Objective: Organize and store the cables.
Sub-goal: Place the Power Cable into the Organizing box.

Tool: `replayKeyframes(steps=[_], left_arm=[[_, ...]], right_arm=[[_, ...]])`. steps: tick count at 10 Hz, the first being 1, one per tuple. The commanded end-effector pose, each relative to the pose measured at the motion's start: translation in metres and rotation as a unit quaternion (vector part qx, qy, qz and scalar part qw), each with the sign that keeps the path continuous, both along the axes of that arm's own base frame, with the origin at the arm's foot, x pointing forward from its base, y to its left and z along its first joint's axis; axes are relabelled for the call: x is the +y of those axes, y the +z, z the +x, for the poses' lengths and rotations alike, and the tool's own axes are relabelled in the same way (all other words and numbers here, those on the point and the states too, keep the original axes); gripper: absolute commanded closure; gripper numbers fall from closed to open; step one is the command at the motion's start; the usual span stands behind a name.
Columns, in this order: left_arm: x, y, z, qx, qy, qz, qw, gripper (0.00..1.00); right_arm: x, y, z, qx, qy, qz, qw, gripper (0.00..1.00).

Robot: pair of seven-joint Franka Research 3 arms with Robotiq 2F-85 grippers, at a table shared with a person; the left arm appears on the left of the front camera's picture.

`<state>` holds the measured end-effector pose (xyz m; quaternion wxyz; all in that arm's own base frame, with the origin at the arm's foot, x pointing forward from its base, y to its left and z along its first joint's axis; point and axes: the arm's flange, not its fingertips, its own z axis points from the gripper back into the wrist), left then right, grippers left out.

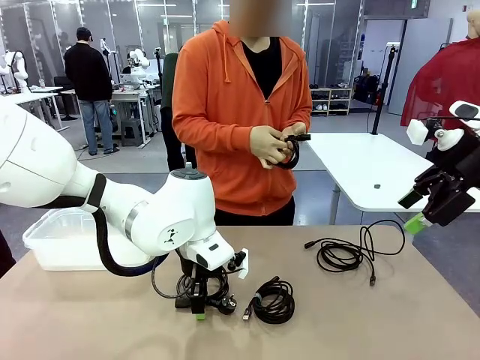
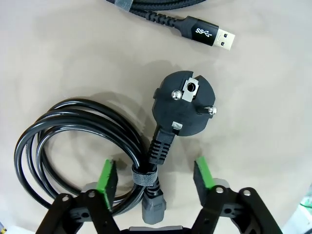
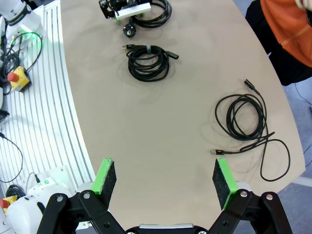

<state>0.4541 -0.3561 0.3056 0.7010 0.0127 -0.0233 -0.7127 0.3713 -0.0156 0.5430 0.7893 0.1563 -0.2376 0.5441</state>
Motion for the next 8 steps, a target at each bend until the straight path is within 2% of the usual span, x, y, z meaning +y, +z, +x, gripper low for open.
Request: replayKeyframes(steps=[1,3,4,5,8], left_arm=[[0.002,0.007,0.000,0.004,0.009,-0.006,1.000,1.00],[0.002,0.010,0.000,0.004,0.011,-0.005,1.000,1.00],[0.002,0.010,0.000,0.006,0.010,-0.008,1.000,0.94],[0.003,0.011,0.000,0.009,0.012,-0.010,1.000,1.00],[0.008,0.019,-0.002,0.009,0.012,-0.014,1.000,1.00]], right_arm=[[0.003,0.002,0.004,-0.002,-0.003,0.000,1.000,0.00],[0.003,0.002,0.004,-0.002,-0.003,0.000,1.000,0.00],[0.003,0.002,0.004,-0.002,-0.003,0.000,1.000,0.00],[0.003,0.002,0.004,-0.002,-0.003,0.000,1.000,0.00],[0.003,0.002,0.004,-0.002,-0.003,0.000,1.000,0.00]])
